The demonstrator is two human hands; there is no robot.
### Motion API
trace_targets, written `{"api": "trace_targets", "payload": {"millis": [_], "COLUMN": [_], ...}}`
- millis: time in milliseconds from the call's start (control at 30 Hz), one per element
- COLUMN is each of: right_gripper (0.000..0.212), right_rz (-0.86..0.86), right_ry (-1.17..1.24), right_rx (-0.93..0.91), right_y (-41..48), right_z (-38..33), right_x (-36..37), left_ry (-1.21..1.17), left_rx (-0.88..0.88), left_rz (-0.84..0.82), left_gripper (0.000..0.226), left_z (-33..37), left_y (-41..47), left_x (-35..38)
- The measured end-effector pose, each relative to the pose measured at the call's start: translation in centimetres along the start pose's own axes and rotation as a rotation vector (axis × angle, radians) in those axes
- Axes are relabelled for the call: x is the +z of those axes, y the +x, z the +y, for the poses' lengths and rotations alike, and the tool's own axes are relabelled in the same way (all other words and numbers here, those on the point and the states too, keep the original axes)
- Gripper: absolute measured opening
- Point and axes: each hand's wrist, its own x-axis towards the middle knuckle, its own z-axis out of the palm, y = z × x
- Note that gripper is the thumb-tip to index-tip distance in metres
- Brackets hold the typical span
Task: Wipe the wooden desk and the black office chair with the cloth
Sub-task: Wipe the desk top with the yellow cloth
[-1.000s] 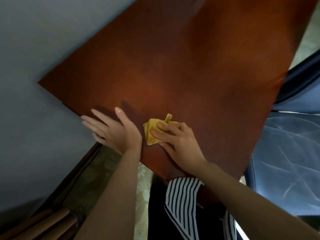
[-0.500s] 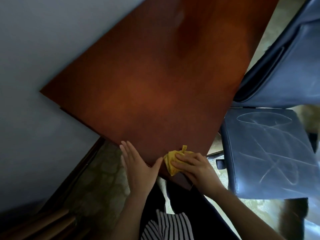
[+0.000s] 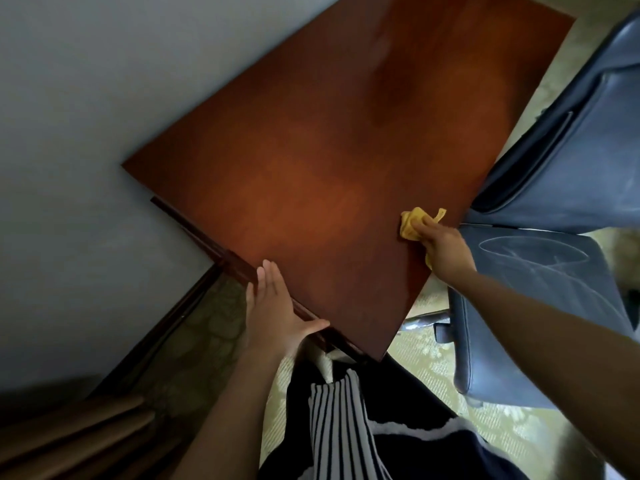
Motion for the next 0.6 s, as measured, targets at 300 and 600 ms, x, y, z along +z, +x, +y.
{"api": "trace_targets", "payload": {"millis": [300,600], "right_gripper": [0.044,0.039], "right_rz": [0.026,-0.339], "right_ry": [-0.037,-0.066], "right_rx": [-0.157,-0.887], "right_y": [-9.3,-12.3], "right_z": [-3.7,-2.8], "right_x": [3.7,2.5], "left_ry": [0.077,-0.271], "left_rx": [0.006,-0.007], "left_rz": [-0.006,0.075], "left_gripper": [0.131,0.087], "left_z": [-0.1,-0.6], "left_y": [-0.2,-0.3], "left_x": [0.0,0.1]}}
